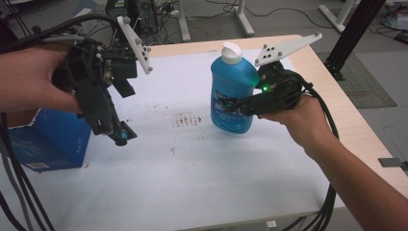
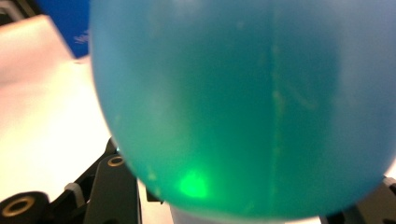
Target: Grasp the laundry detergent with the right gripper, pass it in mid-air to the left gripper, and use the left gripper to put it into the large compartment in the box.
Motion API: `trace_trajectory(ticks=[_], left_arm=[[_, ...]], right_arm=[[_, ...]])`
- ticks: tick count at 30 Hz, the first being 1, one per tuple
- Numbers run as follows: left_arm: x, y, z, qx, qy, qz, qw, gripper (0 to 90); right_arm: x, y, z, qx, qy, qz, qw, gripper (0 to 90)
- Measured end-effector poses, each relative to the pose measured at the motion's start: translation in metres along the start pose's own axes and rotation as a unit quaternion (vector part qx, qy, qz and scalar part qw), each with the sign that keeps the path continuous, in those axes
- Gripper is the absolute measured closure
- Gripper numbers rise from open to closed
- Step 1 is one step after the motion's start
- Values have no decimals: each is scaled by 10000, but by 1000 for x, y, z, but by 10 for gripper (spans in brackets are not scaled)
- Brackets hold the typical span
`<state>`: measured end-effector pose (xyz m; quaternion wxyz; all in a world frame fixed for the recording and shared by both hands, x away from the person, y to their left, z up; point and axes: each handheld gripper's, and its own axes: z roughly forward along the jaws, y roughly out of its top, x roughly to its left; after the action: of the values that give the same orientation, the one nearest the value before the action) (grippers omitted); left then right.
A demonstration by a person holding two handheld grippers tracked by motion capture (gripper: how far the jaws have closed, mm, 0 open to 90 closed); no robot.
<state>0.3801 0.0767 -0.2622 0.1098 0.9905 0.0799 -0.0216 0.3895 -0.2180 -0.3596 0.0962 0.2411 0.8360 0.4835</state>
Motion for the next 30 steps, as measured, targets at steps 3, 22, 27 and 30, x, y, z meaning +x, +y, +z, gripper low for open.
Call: trace_trajectory(ticks=[3,22,27,30], left_arm=[[-1,1,-1,-5,-13,5,10000,17],[-12,15,-22,-75,-11,223,9997,16],[-16,21,-25,-54,-50,297,9995,17],[-17,24,-26,-51,-46,325,9994,17]], right_arm=[[0,2,-2,-96,245,-42,9996,450],[29,24,17,184,2128,-1349,9676,449],[34,27,24,249,2262,-1431,9632,449],[37,30,29,242,2331,-1469,9610,449]])
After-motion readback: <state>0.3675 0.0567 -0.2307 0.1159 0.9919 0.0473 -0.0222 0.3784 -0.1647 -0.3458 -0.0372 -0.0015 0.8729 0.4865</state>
